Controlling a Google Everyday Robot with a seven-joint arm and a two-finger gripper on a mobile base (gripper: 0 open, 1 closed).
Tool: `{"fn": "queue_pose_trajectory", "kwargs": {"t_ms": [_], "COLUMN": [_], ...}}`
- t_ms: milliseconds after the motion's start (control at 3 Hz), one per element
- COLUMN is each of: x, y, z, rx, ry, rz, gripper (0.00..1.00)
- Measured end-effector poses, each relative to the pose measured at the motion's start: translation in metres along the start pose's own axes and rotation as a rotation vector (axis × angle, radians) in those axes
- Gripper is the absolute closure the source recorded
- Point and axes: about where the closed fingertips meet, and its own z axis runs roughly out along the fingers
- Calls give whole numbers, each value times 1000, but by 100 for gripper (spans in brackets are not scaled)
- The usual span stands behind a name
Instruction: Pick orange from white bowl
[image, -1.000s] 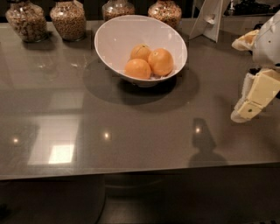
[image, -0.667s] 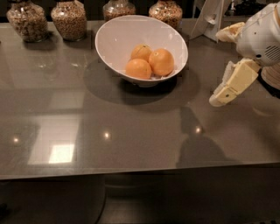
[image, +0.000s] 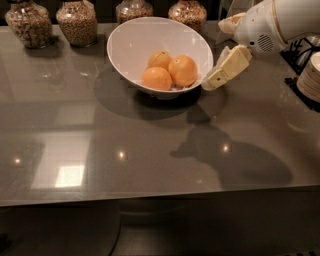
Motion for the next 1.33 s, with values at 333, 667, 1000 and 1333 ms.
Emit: {"fn": "queue_pose_trajectory", "kwargs": {"t_ms": [333, 667, 1000, 1333], "x": [0, 2, 4, 11], "y": [0, -19, -46, -65], "z": [0, 10, 28, 49], "rx": [0, 47, 86, 86], "ry": [0, 5, 19, 45], "rz": [0, -5, -11, -7], "gripper": [0, 0, 0, 3]}}
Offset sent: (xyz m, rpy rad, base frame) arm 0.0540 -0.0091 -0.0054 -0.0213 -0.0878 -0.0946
